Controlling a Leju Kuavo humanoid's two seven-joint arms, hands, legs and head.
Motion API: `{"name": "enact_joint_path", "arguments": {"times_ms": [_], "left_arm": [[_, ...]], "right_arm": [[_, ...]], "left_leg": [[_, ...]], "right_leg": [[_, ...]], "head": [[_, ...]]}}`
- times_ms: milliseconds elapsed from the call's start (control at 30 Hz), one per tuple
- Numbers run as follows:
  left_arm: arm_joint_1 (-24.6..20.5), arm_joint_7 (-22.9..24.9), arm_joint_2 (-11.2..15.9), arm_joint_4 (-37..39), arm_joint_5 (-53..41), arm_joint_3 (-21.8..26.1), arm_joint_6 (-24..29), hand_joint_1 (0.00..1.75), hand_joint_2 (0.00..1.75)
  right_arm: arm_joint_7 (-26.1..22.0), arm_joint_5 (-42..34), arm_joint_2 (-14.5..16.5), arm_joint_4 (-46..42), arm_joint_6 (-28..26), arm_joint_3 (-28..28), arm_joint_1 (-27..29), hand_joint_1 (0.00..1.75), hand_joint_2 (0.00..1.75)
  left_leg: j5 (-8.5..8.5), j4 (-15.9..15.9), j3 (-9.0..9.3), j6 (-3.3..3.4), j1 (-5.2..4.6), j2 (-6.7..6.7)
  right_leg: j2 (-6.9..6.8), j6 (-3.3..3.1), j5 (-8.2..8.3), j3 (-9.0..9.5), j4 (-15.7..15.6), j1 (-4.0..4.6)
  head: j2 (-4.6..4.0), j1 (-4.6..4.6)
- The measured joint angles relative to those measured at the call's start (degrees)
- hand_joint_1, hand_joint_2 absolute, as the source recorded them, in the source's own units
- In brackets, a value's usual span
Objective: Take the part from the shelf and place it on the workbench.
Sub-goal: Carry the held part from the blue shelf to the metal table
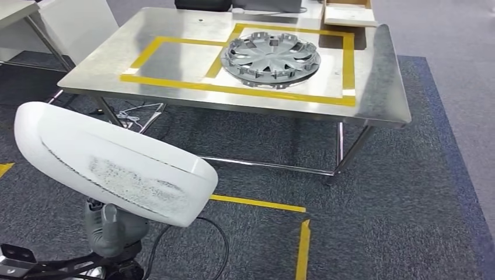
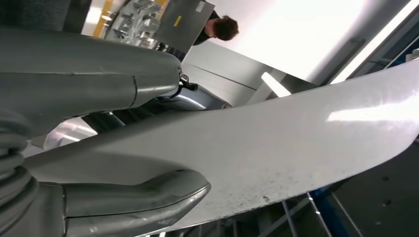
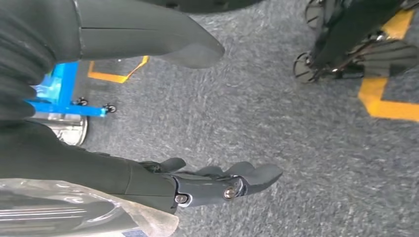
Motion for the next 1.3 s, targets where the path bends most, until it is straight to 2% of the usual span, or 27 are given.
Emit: {"name": "enact_joint_path", "arguments": {"times_ms": [33, 100, 133, 167, 200, 267, 300, 367, 467, 500, 533, 600, 633, 667, 700, 767, 800, 833, 900, 1000, 1033, 1067, 1133, 1167, 1200, 1267, 1300], "left_arm": [[-0.03, 0.0, -0.01, 0.04, 0.0, -0.02, -0.02, 1.75, 1.75], [-0.06, 0.0, -0.01, 0.12, -0.03, -0.03, -0.05, 1.75, 1.75], [-0.06, 0.0, -0.02, 0.16, -0.06, -0.01, -0.07, 1.75, 1.75], [-0.06, 0.0, -0.04, 0.18, -0.11, 0.02, -0.09, 1.75, 1.75], [-0.06, 0.0, -0.06, 0.2, -0.18, 0.05, -0.11, 1.75, 1.75], [-0.05, 0.0, -0.12, 0.2, -0.28, 0.07, -0.1, 1.75, 1.75], [-0.05, 0.0, -0.14, 0.2, -0.31, 0.05, -0.08, 1.75, 1.75], [-0.06, 0.0, -0.16, 0.19, -0.34, 0.04, -0.05, 1.75, 1.75], [-0.07, 0.0, -0.16, 0.13, -0.44, 0.04, -0.16, 1.75, 1.75], [-0.07, 0.0, -0.16, 0.11, -0.45, 0.04, -0.23, 1.75, 1.75], [-0.07, 0.0, -0.16, 0.09, -0.45, 0.05, -0.31, 1.75, 1.75], [-0.06, 0.0, -0.16, 0.09, -0.42, 0.09, -0.46, 1.75, 1.75], [-0.06, 0.0, -0.15, 0.09, -0.36, 0.11, -0.54, 1.75, 1.75], [-0.05, 0.0, -0.15, 0.09, -0.3, 0.11, -0.6, 1.75, 1.75], [-0.06, 0.0, -0.14, 0.09, -0.24, 0.12, -0.65, 1.75, 1.75], [-0.06, 0.0, -0.14, 0.09, -0.17, 0.11, -0.76, 1.75, 1.75], [-0.07, 0.0, -0.13, 0.09, -0.15, 0.11, -0.81, 1.75, 1.75], [-0.08, 0.0, -0.12, 0.1, -0.11, 0.11, -0.87, 1.75, 1.75], [-0.12, 0.0, -0.1, 0.11, -0.06, 0.1, -0.91, 1.75, 1.75], [-0.16, 0.0, -0.12, 0.11, -0.04, 0.06, -0.99, 1.75, 1.75], [-0.17, 0.0, -0.12, 0.11, -0.03, 0.05, -1.04, 1.75, 1.75], [-0.19, 0.0, -0.12, 0.14, -0.02, 0.05, -1.16, 1.75, 1.75], [-0.22, 0.0, -0.12, 0.22, -0.01, 0.09, -1.44, 1.75, 1.75], [-0.23, 0.0, -0.12, 0.28, -0.01, 0.12, -1.6, 1.75, 1.75], [-0.24, 0.0, -0.12, 0.33, -0.02, 0.14, -1.73, 1.75, 1.75], [-0.24, 0.0, -0.12, 0.39, -0.06, 0.17, -1.95, 1.75, 1.75], [-0.27, 0.0, -0.12, 0.41, -0.1, 0.19, -2.02, 1.75, 1.75]], "right_arm": [[0.03, 0.02, -0.01, 0.0, 0.05, -0.07, 0.0, 0.0, 1.75], [0.07, 0.08, -0.02, 0.0, 0.22, -0.17, 0.09, 0.0, 1.75], [0.12, 0.08, -0.07, 0.0, 0.32, -0.22, 0.17, 0.0, 1.75], [0.19, 0.05, -0.14, 0.0, 0.44, -0.28, 0.23, 0.0, 1.75], [0.28, 0.02, -0.23, 0.0, 0.59, -0.37, 0.25, 0.0, 1.75], [0.44, -0.02, -0.42, 0.0, 0.88, -0.57, 0.19, 0.0, 1.75], [0.48, -0.02, -0.46, 0.0, 1.01, -0.64, 0.11, 0.0, 1.75], [0.51, -0.01, -0.49, 0.0, 1.28, -0.72, 0.04, 0.0, 1.75], [0.56, 0.03, -0.49, 0.0, 1.51, -0.75, 0.15, 0.0, 1.75], [0.54, 0.04, -0.49, 0.0, 1.52, -0.76, 0.15, 0.0, 1.75], [0.51, 0.05, -0.49, -0.01, 1.52, -0.76, 0.1, 0.0, 1.75], [0.56, 0.03, -0.49, -0.01, 1.77, -0.79, 0.0, 0.0, 1.75], [0.69, -0.04, -0.49, -0.01, 2.03, -0.82, -0.01, 0.0, 1.75], [0.85, -0.15, -0.49, 0.0, 2.34, -0.88, 0.02, 0.0, 1.75], [1.05, -0.28, -0.49, 0.0, 2.61, -0.98, 0.05, 0.0, 1.75], [1.28, -0.51, -0.48, 0.0, 2.81, -1.19, 0.09, 0.0, 1.75], [1.35, -0.58, -0.45, 0.0, 2.83, -1.27, 0.05, 0.0, 1.75], [1.38, -0.62, -0.42, 0.0, 2.83, -1.37, 0.01, 0.0, 1.75], [1.43, -0.66, -0.39, 0.0, 2.84, -1.57, -0.05, 0.0, 1.75], [1.44, -0.66, -0.47, -0.05, 2.85, -1.73, -0.17, 0.0, 1.75], [1.44, -0.63, -0.49, -0.07, 2.94, -1.74, -0.24, 0.0, 1.75], [1.43, -0.56, -0.49, -0.06, 3.17, -1.75, -0.26, 0.0, 1.75], [1.44, -0.27, -0.49, -0.05, 3.67, -1.75, -0.13, 0.0, 1.75], [1.43, -0.08, -0.49, -0.05, 3.86, -1.75, -0.01, 0.0, 1.75], [1.4, 0.14, -0.53, -0.05, 3.93, -1.75, 0.07, 0.0, 1.75], [1.27, 0.5, -0.68, -0.07, 4.07, -1.75, 0.12, 0.0, 1.75], [1.18, 0.63, -0.75, -0.07, 4.18, -1.74, 0.13, 0.0, 1.75]], "left_leg": [[-0.03, -0.16, 0.19, 0.19, 0.07, 0.1], [-0.28, -0.17, 0.28, 0.5, 0.03, 0.2], [-0.42, -0.16, 0.37, 0.56, 0.02, 0.21], [-0.59, -0.14, 0.55, 0.54, 0.03, 0.18], [-0.81, -0.13, 0.86, 0.45, 0.07, 0.14], [-1.43, -0.05, 1.62, 0.02, 0.07, 0.08], [-1.78, 0.08, 1.87, -0.28, -0.03, 0.07], [-2.23, 0.21, 2.05, -0.84, -0.25, 0.05], [-2.96, 0.76, 2.25, -1.59, -0.16, 0.04], [-3.81, 2.3, 1.71, -1.88, -0.1, 0.03], [-5.05, 5.12, 0.44, -2.13, 0.0, 0.01], [-7.81, 12.97, -3.8, -2.46, 0.14, -0.02], [-8.35, 15.99, -5.73, -2.5, 0.18, -0.02], [-7.8, 17.12, -6.84, -2.44, 0.18, -0.02], [-6.13, 16.13, -6.95, -2.27, 0.17, -0.03], [-1.04, 9.32, -4.88, -1.55, -0.02, -0.06], [0.57, 5.83, -3.57, -1.11, -0.18, -0.08], [1.25, 3.34, -2.63, -0.8, -0.34, -0.08], [0.55, 1.75, -1.93, -0.43, -0.55, -0.19], [0.22, 0.65, -0.92, 0.15, -0.11, -0.33], [0.14, 0.34, -0.52, 0.38, 0.06, -0.28], [-0.07, 0.26, -0.26, 0.59, 0.06, -0.22], [-0.61, 0.26, 0.12, 0.85, 0.05, -0.17], [-0.95, 0.27, 0.45, 0.87, 0.05, -0.22], [-1.33, 0.28, 0.92, 0.8, 0.07, -0.31], [-2.27, 0.29, 2.19, 0.42, 0.13, -0.61], [-2.78, 0.35, 2.68, 0.1, 0.07, -0.75]], "right_leg": [[-0.01, 0.18, -1.35, -1.6, 2.86, -0.07], [-0.02, 0.48, -4.18, -6.01, 10.54, -0.16], [-0.03, 0.62, -4.5, -7.72, 13.09, -0.19], [-0.04, 0.74, -3.71, -8.45, 13.64, -0.21], [-0.07, 0.81, -1.81, -7.96, 11.84, -0.24], [-0.24, 0.85, 2.42, -4.68, 4.42, -0.3], [-0.3, 0.64, 3.46, -2.97, 1.18, -0.29], [-0.34, -0.01, 3.35, -1.36, -1.4, -0.13], [-0.3, -1.16, 3.0, -0.79, -1.73, -0.22], [-0.31, -1.52, 2.88, -0.5, -1.82, -0.34], [-0.32, -1.85, 2.71, -0.17, -1.88, -0.43], [-0.31, -2.28, 2.23, 0.33, -1.88, -0.38], [-0.28, -2.36, 1.98, 0.62, -1.88, -0.35], [-0.22, -2.37, 1.7, 0.97, -1.87, -0.32], [-0.12, -2.34, 1.41, 1.4, -1.87, -0.29], [0.08, -2.17, 0.77, 2.23, -1.91, -0.25], [0.17, -1.92, 0.4, 2.52, -1.89, -0.14], [0.18, -1.61, 0.1, 2.62, -1.89, -0.09], [0.08, -0.84, -0.35, 2.54, -2.13, -0.03], [-0.14, 0.1, -1.34, 2.47, -1.16, -0.07], [-0.16, 0.37, -2.38, 1.48, 0.97, -0.07], [-0.16, 0.59, -3.73, -0.43, 4.28, -0.1], [-0.16, 1.0, -5.96, -5.32, 11.47, -0.15], [-0.16, 1.16, -5.66, -7.0, 13.23, -0.18], [-0.17, 1.27, -4.2, -7.56, 12.82, -0.2], [0.13, 1.33, 0.99, -5.74, 6.47, -0.33], [0.65, 1.26, 2.78, -4.17, 3.07, -0.41]], "head": [[0.0, 0.03], [0.0, 0.08], [0.0, 0.06], [-0.01, 0.09], [-0.01, 0.09], [0.0, 0.1], [0.0, 0.07], [0.01, -0.1], [0.0, -0.3], [0.0, -0.41], [0.0, -0.53], [0.01, -0.69], [0.01, -0.67], [0.01, -0.68], [0.01, -0.68], [0.01, -0.68], [0.0, -0.66], [0.0, -0.66], [0.0, -0.62], [0.01, -0.41], [0.01, -0.31], [0.01, -0.2], [0.01, -0.2], [0.01, -0.2], [0.01, -0.19], [0.01, -0.19], [0.01, -0.17]]}}
